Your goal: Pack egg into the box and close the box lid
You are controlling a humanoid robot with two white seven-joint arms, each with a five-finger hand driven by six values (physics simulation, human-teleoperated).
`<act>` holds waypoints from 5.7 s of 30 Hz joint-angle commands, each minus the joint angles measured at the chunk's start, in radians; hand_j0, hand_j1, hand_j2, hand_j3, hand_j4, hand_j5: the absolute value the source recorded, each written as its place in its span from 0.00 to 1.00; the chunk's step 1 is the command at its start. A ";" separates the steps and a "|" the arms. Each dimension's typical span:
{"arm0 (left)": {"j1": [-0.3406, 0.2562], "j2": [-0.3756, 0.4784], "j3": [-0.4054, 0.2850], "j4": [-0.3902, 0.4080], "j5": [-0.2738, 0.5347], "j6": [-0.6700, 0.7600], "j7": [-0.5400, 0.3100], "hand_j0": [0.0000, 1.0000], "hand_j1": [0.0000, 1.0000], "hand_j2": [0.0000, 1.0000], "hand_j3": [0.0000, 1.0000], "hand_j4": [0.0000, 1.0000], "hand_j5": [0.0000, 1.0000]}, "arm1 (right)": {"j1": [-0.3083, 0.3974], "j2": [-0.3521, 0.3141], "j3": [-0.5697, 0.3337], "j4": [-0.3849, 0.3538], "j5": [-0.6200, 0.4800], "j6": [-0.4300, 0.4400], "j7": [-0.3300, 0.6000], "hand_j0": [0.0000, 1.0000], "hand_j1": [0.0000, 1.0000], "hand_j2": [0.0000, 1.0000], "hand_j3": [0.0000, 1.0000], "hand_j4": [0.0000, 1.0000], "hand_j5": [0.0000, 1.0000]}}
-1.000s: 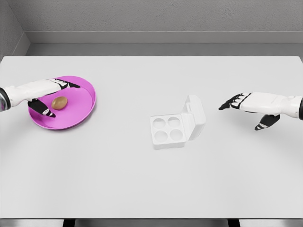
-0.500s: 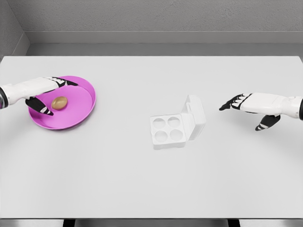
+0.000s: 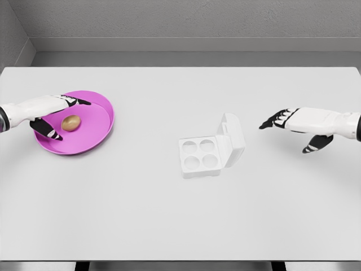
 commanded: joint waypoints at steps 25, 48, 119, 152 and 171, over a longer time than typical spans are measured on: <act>-0.035 0.015 -0.035 -0.017 0.024 0.003 0.000 1.00 1.00 1.00 1.00 1.00 1.00 | -0.002 -0.021 0.007 -0.009 -0.005 -0.020 0.000 1.00 1.00 1.00 1.00 1.00 1.00; -0.038 0.013 -0.063 -0.008 0.008 0.003 0.000 1.00 1.00 1.00 1.00 1.00 1.00 | -0.006 -0.019 0.008 0.014 -0.005 -0.020 0.000 1.00 1.00 1.00 1.00 1.00 1.00; -0.028 0.013 -0.084 -0.007 0.070 0.003 0.000 0.35 0.35 0.35 0.35 0.35 0.35 | -0.006 -0.024 0.011 -0.003 -0.002 -0.020 0.000 1.00 1.00 1.00 1.00 1.00 1.00; 0.026 -0.065 -0.086 -0.298 0.140 0.003 0.000 0.33 0.33 0.33 0.33 0.33 0.33 | 0.003 -0.022 0.013 -0.026 -0.003 -0.020 0.000 1.00 1.00 1.00 1.00 1.00 1.00; 0.041 -0.226 -0.145 -0.344 0.241 0.003 0.000 0.30 0.30 0.30 0.30 0.30 0.30 | 0.021 -0.024 0.014 -0.042 -0.003 -0.020 0.000 1.00 1.00 1.00 1.00 1.00 1.00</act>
